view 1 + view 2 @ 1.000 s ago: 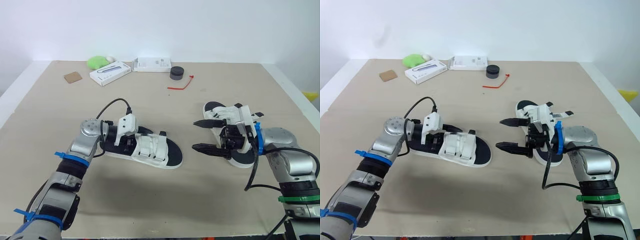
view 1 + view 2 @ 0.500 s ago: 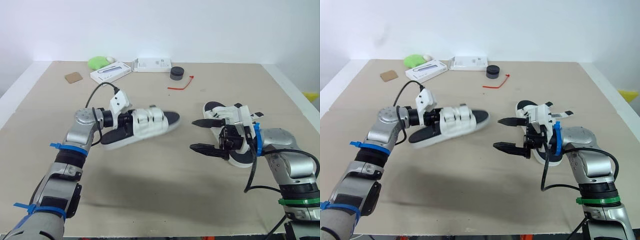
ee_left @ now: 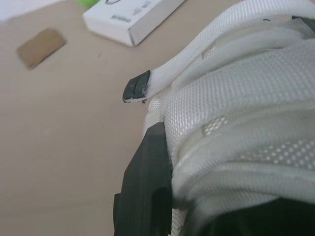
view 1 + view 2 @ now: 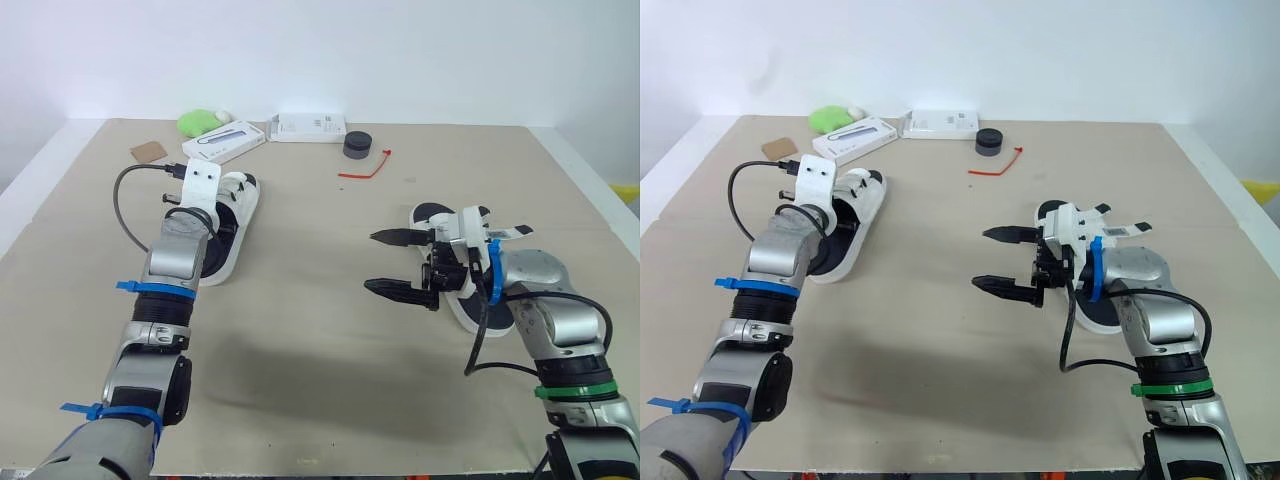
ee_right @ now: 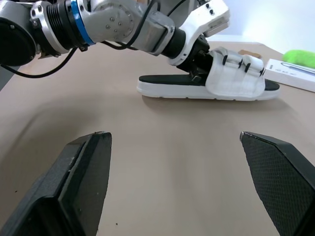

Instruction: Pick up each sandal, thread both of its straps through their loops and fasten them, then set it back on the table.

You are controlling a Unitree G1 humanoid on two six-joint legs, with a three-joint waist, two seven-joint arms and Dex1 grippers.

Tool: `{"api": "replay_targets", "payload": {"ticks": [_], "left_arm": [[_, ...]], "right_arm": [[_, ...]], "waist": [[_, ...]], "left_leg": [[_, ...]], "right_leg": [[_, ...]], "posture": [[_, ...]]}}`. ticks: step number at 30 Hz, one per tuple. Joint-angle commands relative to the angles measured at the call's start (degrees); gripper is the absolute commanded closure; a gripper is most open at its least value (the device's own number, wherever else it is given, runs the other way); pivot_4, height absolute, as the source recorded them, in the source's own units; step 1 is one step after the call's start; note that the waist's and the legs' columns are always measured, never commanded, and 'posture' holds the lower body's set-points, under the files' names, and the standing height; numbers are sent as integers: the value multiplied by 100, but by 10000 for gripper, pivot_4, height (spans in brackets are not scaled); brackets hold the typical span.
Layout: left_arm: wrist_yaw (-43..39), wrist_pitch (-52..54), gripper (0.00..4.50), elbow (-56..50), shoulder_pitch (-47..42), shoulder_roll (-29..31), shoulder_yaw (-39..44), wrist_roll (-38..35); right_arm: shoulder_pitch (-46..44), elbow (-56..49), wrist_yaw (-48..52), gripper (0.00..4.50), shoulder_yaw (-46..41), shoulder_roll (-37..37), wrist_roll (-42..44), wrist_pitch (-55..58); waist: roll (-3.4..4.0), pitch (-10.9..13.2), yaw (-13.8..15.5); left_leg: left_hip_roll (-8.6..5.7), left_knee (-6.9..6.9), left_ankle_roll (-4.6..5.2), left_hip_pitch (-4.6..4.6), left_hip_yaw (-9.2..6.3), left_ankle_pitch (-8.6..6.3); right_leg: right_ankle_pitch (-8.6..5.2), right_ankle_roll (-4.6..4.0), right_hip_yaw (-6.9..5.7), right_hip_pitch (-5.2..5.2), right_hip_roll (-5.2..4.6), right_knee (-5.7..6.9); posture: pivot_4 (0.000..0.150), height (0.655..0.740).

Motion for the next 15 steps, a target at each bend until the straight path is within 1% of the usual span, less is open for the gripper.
{"api": "replay_targets", "payload": {"ticks": [1,5,6,7,9,10,12,13,14,15], "left_arm": [[166,43,44678,-131,-66,-62,150,-77],[48,-29,44678,-110,-17,-30,51,-110],[-18,-28,35243,-173,32,-16,40,-138],[-137,-39,32748,-272,81,38,-30,-137],[-289,-47,22366,-429,138,105,-86,-148],[-378,5,19395,-520,167,151,-123,-153],[-517,130,11222,-704,237,205,-124,-217],[-618,160,5821,-817,282,239,-159,-245],[-765,195,2525,-1049,373,301,-191,-291],[-869,220,930,-1215,438,345,-216,-319]], "right_arm": [[-144,-56,12,0,-45,9,-17,-105],[-191,-18,10,0,-24,18,-56,-103],[-201,-3,-5,0,-23,15,-77,-102],[-211,18,-29,0,-24,12,-109,-107],[-222,59,-58,0,-6,-10,-205,-144],[-221,75,-33,0,21,-35,-268,-200],[-228,73,-95,0,-6,4,-242,-115],[-227,74,-115,0,-24,26,-224,-83],[-220,72,-159,0,-47,54,-205,-48],[-213,72,-181,0,-58,68,-201,-36]], "waist": [[0,0,-1],[0,0,-4],[0,0,-5],[0,0,-6],[0,0,-14],[0,0,-15],[0,0,-14],[0,0,-14],[0,0,-17],[0,0,-24]], "left_leg": [[-1,0,-5,1,0,3],[-2,-1,-23,3,-3,13],[-3,-1,-27,3,-4,16],[-4,-1,-30,3,-4,18],[-6,-1,-31,4,-3,21],[-6,-1,-33,4,-2,22],[-6,-1,-36,3,-3,26],[-6,-1,-37,3,-4,26],[-6,-1,-37,3,-4,27],[-6,0,-37,4,-3,27]], "right_leg": [[1,1,0,0,-1,1],[8,-1,0,0,1,5],[11,-1,-1,0,5,6],[14,-1,-1,1,7,6],[18,-1,2,2,15,6],[19,0,3,1,15,6],[21,0,3,1,15,6],[22,-2,2,1,15,7],[22,-2,2,1,15,7],[22,-2,3,1,15,7]], "posture": [[1500,7400],[1500,7400],[1500,7400],[1500,7400],[1500,7400],[1500,7400],[1500,7400],[1500,7400],[1500,7400],[1500,7400]]}}
